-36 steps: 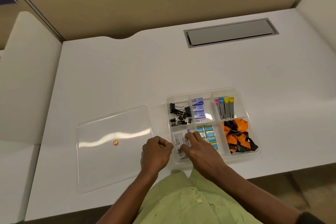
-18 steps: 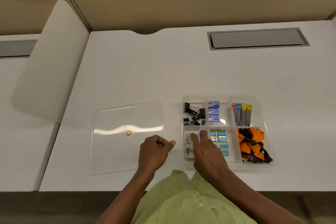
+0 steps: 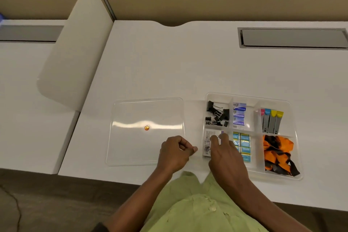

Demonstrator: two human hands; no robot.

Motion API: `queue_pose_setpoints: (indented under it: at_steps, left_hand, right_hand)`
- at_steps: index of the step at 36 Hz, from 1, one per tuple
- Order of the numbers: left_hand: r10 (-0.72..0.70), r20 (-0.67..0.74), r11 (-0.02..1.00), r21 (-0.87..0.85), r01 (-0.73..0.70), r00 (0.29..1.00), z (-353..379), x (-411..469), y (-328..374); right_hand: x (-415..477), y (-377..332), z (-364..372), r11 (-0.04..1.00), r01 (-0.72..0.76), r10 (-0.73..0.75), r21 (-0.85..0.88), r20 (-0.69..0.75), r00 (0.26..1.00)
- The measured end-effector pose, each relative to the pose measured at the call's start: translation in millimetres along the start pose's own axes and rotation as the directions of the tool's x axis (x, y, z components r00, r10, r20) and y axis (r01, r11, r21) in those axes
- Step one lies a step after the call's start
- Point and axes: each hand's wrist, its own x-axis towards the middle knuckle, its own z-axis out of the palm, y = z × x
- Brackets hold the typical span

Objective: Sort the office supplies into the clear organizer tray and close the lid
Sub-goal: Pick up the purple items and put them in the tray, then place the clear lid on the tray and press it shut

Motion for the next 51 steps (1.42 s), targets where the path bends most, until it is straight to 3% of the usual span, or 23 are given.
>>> queue_pose_setpoints:
  at_steps: [3, 7, 10, 13, 17, 24, 28, 34, 40, 45, 51]
  left_hand:
    - [-0.037, -0.149, 0.998, 0.034, 0.043, 0.988, -29, 13, -11]
    - [-0.081, -0.391, 0.990, 0.079, 0.121, 0.917, -76, 29, -28]
    - [-0.072, -0.539, 0.981, 0.114, 0.157, 0.839, -110, 38, -40]
    - [-0.118, -0.600, 0.952, 0.159, 0.262, 0.792, -132, 45, -56]
    - [-0.237, -0.566, 0.911, 0.153, 0.383, 0.790, -145, 50, -70]
    - [-0.253, -0.505, 0.913, 0.159, 0.377, 0.825, -132, 49, -79]
    - [-0.268, -0.506, 0.907, 0.154, 0.392, 0.820, -124, 47, -71]
    - [-0.382, -0.510, 0.884, 0.042, 0.466, 0.771, -136, 51, -61]
    - [-0.351, -0.590, 0.901, -0.001, 0.433, 0.727, -157, 45, -44]
    - [-0.280, -0.557, 0.952, -0.058, 0.299, 0.782, -143, 40, -11]
    - [-0.110, -0.499, 0.994, -0.031, 0.109, 0.859, -79, 34, 40]
  right_hand:
    - [5, -14, -8, 0.985, 0.122, -0.111, 0.122, -0.097, 0.989]
    - [23, -38, -12, 0.932, 0.267, -0.228, 0.246, -0.175, 0.958]
    - [44, -52, -4, 0.933, 0.274, -0.243, 0.235, -0.153, 0.958]
    - [61, -62, 8, 0.951, 0.253, -0.239, 0.175, -0.102, 0.966]
    - [71, -73, 24, 0.969, 0.209, -0.209, 0.128, -0.020, 0.978]
    - [66, -83, 36, 0.974, 0.127, -0.145, 0.188, 0.081, 0.986]
    - [61, -88, 39, 0.938, 0.035, -0.074, 0.344, 0.101, 0.992]
    - [60, -92, 14, 0.779, -0.089, 0.041, 0.621, 0.091, 0.995]
    - [50, -89, -23, 0.736, 0.054, 0.004, 0.675, -0.084, 0.996]
    - [41, -60, -48, 0.772, 0.152, 0.025, 0.617, -0.268, 0.963]
    - [22, 17, -59, 0.811, 0.097, 0.147, 0.577, -0.361, 0.921]
